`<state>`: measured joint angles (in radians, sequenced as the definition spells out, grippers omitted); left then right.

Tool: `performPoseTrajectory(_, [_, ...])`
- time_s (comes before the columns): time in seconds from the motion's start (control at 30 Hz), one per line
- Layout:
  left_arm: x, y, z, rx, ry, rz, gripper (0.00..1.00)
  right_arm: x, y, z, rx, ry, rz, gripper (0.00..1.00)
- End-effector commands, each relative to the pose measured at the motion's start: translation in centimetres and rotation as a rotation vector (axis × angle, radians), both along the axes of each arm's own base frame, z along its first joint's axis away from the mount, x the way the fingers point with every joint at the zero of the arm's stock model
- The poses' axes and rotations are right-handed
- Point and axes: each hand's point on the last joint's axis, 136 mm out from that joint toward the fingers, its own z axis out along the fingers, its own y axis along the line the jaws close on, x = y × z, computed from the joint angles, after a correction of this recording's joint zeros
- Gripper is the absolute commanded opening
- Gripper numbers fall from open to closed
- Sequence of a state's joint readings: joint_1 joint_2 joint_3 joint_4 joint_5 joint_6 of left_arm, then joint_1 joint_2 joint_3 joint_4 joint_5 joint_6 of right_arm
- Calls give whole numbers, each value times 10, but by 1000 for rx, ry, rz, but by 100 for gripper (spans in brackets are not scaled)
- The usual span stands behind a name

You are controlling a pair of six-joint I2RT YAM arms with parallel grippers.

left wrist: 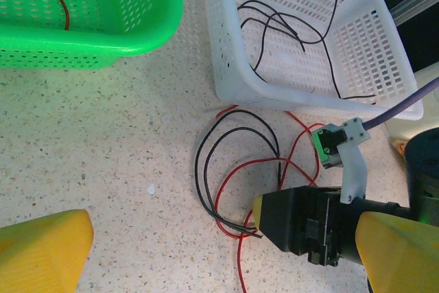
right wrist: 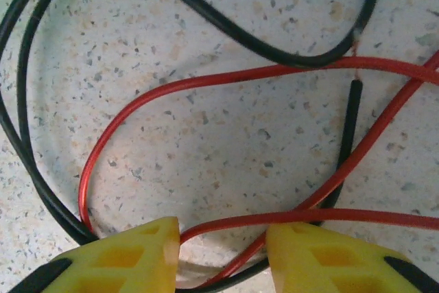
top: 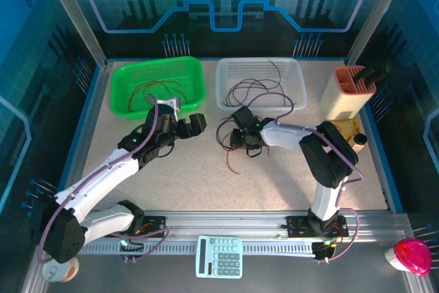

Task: Untangle the cables

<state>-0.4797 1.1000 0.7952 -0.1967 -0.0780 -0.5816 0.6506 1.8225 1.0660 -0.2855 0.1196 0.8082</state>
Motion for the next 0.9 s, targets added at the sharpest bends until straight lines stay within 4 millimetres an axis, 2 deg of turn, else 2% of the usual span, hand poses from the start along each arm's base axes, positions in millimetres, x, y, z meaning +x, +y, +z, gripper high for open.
performPoseTrajectory(0.0, [0, -1, 10, -37, -24, -4, 99, 2, 0, -9, 16, 42, -22, 30])
performPoseTrajectory(0.07, [-1, -1, 12, -40, -27, -6, 99, 0, 1, -3, 31, 25, -14, 20])
performPoseTrajectory(0.17, [-2, -3, 15, -48, -33, -16, 99, -2, 0, 19, 62, -18, 5, 0])
performPoseTrajectory(0.37, [-4, -10, 19, -60, -49, -68, 99, -11, -3, 87, 137, -154, 42, 0])
performPoseTrajectory(0.47, [-7, -24, 19, -91, -46, -139, 99, -16, -7, 119, 168, -227, 50, 0])
performPoseTrajectory(0.53, [-10, -35, 13, -104, -19, -197, 97, -18, -10, 131, 173, -246, 56, 0])
performPoseTrajectory(0.6, [-16, -44, -1, -87, 46, -239, 92, -23, -15, 135, 151, -254, 68, 0])
performPoseTrajectory(0.63, [-20, -49, -7, -67, 72, -264, 89, -25, -20, 135, 134, -253, 64, 4])
performPoseTrajectory(0.7, [-30, -58, -27, 40, 151, -294, 85, -30, -31, 130, 88, -249, 61, 32])
performPoseTrajectory(0.77, [-38, -63, -47, 150, 221, -299, 85, -37, -44, 124, 51, -242, 47, 50])
performPoseTrajectory(0.87, [-39, -68, -67, 278, 249, -284, 83, -48, -65, 114, 36, -232, 7, 57])
